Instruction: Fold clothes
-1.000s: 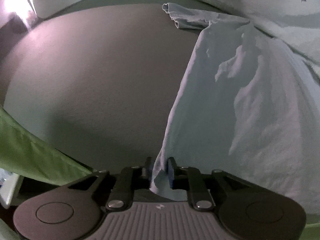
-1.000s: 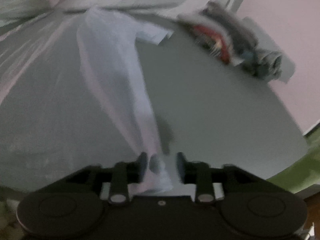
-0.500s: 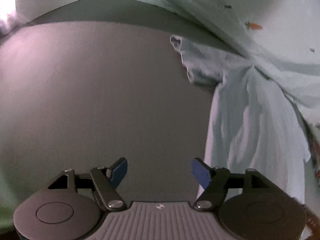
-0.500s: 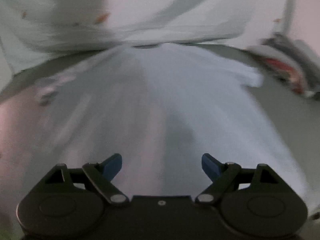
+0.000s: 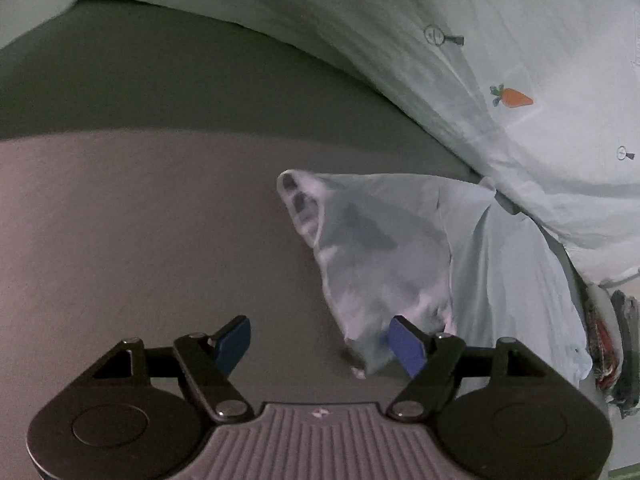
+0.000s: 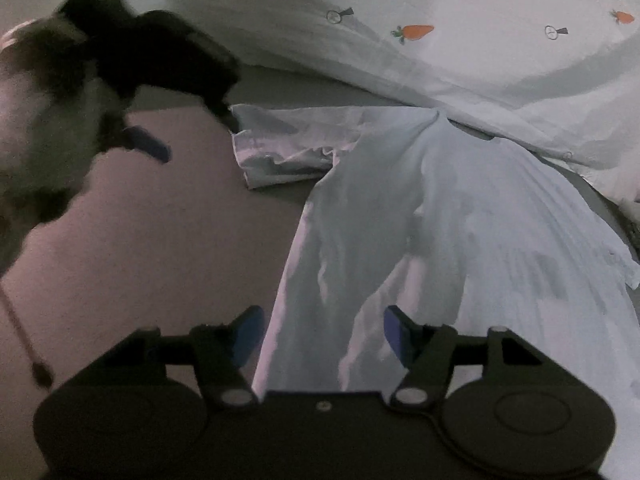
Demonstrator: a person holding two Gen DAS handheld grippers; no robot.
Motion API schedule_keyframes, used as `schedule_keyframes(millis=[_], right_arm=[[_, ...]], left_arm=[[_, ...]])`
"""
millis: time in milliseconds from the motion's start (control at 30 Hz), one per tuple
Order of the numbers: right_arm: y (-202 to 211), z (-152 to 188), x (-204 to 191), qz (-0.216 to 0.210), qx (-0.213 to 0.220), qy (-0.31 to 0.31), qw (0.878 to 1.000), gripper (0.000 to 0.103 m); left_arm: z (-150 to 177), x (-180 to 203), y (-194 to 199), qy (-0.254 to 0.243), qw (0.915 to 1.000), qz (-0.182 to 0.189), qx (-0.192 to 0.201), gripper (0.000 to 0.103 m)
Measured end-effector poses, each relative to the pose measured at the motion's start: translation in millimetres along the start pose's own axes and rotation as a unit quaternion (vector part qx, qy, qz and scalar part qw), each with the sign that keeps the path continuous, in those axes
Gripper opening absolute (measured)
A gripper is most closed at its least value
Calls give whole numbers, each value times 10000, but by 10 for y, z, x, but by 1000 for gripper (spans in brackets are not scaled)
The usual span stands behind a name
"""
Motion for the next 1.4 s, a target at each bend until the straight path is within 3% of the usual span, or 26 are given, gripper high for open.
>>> schedule_keyframes(millis=[133, 200, 267, 333, 533, 600, 700, 800, 867, 1033, 1133, 1233, 1333, 1400], right_arm=[[-138, -242, -36, -3, 162, 121, 9998, 66], [-259, -402, -94, -90, 252, 272, 9993, 58], [-404, -564, -221, -251, 288, 471, 9982, 41], [-555, -708, -404, -488, 316, 758, 9954, 35], [-967, -1121, -921, -805, 538, 1427, 9850, 41], [-1130, -1158, -999, -920, 290, 1443, 9848, 50], [-1337, -1115, -1038, -872, 8, 1550, 9841, 48], [-1351, -1102, -944, -1198, -90, 1055, 9871, 34], [-1360, -1114, -898, -1297, -152, 864, 9877, 10], [-1298, -1329, -762, -1585, -155, 516, 9859, 4], [-1050, -1664, -316, -1823, 235, -252, 9826, 4], [-827, -2006, 608, -1772, 659, -1350, 9726, 4], [-767, -2123, 1771, -1398, 924, -2283, 9591, 4], [-903, -1984, 2579, -942, 844, -2927, 9478, 4]], left_arm=[[-101, -34, -45, 331, 9990, 259, 122, 78], [-31, -140, -6, 607, 9976, 310, 133, 80], [73, -271, 30, 812, 9962, 309, 84, 80], [154, -421, 112, 917, 9956, 184, 85, 80], [424, -763, 481, 1330, 9909, 126, 167, 80], [525, -829, 577, 1332, 9909, 35, 164, 80], [646, -893, 668, 1460, 9890, 68, 218, 80], [702, -910, 710, 1563, 9874, 22, 264, 80], [716, -891, 718, 1525, 9879, -84, 277, 81], [758, -735, 770, 1375, 9899, -270, 210, 81], [778, -508, 842, 1175, 9922, -322, 244, 81], [832, -211, 900, 1031, 9936, -371, 288, 81], [958, 149, 921, 951, 9946, -310, 269, 81], [1062, 386, 906, 857, 9958, -264, 208, 82]])
Point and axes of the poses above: each gripper's, at about its wrist camera, not at the fingertips, and y roughly against the way its jaws point, x to its right, z to its underside, the point moved 8 cm from there along -y, roughly the way its jaws point, and after that the axes turned 14 degrees about -y, right-handed, at the moved point
